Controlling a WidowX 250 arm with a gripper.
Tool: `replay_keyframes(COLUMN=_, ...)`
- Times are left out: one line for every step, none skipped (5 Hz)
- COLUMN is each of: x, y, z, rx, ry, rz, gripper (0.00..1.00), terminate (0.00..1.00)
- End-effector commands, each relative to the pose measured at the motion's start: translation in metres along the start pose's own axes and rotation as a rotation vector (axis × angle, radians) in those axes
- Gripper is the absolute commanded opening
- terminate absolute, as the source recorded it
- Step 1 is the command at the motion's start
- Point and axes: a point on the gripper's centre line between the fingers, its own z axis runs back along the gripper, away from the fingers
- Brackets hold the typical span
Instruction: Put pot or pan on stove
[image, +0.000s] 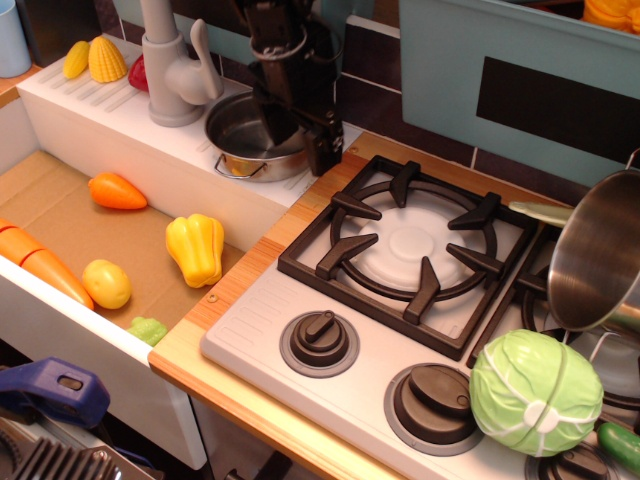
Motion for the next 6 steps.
replay_keyframes(x=0.019, y=0.01, z=0.009, rx=0.024, ry=-0.045, rz=0.011, gripper=0.0, terminate=0.0)
replay_keyframes(x=0.02, y=0.004, z=0.014, rx=0.035, ry=-0.039, rz=0.032, gripper=0.0, terminate=0.0)
replay_keyframes(x=0.015, y=-0.01, z=0.025, rx=0.032, ry=-0.014, rz=0.074, gripper=0.0, terminate=0.0)
replay_keyframes(x=0.015, y=-0.032, z=0.054, rx=0.093, ry=0.003, rz=0.108, gripper=0.0, terminate=0.0)
replay_keyframes(x=0.003, y=-0.06, z=0.074, rx=0.141, ry=0.027, rz=0.175, gripper=0.0, terminate=0.0)
replay_keyframes(x=-0.002, y=-0.084, z=0.091, rx=0.145, ry=0.057, rz=0.259, gripper=0.0, terminate=0.0)
